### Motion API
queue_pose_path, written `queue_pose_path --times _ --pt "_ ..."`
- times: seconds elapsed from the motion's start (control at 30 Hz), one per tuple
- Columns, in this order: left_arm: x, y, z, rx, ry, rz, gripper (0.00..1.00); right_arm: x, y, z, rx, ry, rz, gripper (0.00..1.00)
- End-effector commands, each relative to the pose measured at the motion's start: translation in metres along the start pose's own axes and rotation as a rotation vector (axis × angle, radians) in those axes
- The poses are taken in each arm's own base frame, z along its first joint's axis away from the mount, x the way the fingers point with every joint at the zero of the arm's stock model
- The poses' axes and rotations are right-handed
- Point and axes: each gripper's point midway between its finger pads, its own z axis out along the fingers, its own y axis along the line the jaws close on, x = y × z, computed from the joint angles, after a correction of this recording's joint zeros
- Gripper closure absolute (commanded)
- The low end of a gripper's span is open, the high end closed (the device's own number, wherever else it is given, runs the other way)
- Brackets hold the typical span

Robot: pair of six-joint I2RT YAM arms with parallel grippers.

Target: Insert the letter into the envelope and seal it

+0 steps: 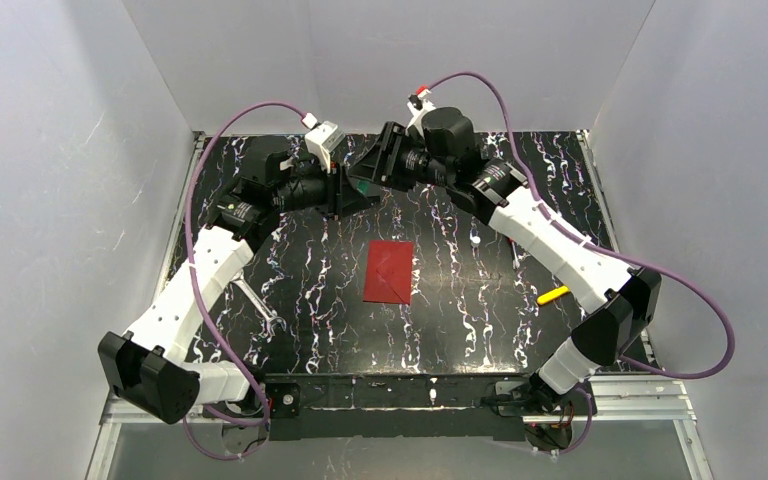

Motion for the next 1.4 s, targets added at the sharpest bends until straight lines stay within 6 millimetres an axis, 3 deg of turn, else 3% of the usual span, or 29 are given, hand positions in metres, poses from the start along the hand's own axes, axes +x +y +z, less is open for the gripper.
queue_pose_path --times 0.0,0.13,0.3,0.37,0.43,0.53,0.63,0.77,0.83,0.97,1.03,1.1,1.23,1.37 --pt "-0.010 -0.003 -0.003 -0.009 -0.027 -0.003 1.00 -0.002 0.016 -0.011 -0.041 0.010 -0.008 0.46" --pt "-0.010 -0.004 -0.003 -0.009 -0.025 -0.005 1.00 -0.006 0.016 -0.015 -0.045 -0.029 0.006 0.74" --pt "-0.006 -0.014 -0.003 0.054 -0.004 -0.018 1.00 -0.019 0.027 -0.026 -0.116 -0.119 -0.029 0.99" --pt "-0.006 -0.027 -0.004 0.128 0.009 -0.025 1.00 -0.017 0.033 -0.031 -0.190 -0.126 -0.096 0.99" --pt "-0.006 -0.045 -0.007 0.233 0.021 -0.030 1.00 -0.019 0.053 -0.044 -0.359 -0.169 -0.209 0.99" --pt "-0.007 -0.072 -0.015 0.402 0.038 -0.031 1.00 -0.003 0.074 -0.075 -0.598 -0.178 -0.372 0.99" --pt "-0.009 -0.104 -0.032 0.622 0.045 0.004 1.00 0.015 0.081 -0.094 -0.722 -0.110 -0.470 0.99" --pt "-0.016 -0.121 -0.046 0.723 0.020 0.034 1.00 0.041 0.089 -0.108 -0.854 0.041 -0.506 0.99" --pt "-0.018 -0.120 -0.045 0.709 0.013 0.036 1.00 0.040 0.086 -0.105 -0.819 0.043 -0.480 0.99" --pt "-0.022 -0.096 -0.027 0.544 -0.017 0.012 1.00 0.006 0.049 -0.066 -0.470 -0.060 -0.346 0.46" --pt "-0.021 -0.073 -0.016 0.388 -0.038 0.009 1.00 -0.011 0.022 -0.050 -0.258 -0.094 -0.242 0.32" --pt "-0.021 -0.049 -0.009 0.245 -0.059 0.020 1.00 -0.012 -0.002 -0.041 -0.133 -0.105 -0.142 0.27" --pt "-0.017 -0.004 -0.001 0.002 -0.058 0.019 1.00 -0.014 -0.014 -0.033 -0.069 -0.137 -0.012 0.26" --pt "-0.011 0.003 0.002 -0.020 -0.030 0.018 1.00 -0.012 -0.011 -0.025 -0.079 -0.125 0.004 0.34"
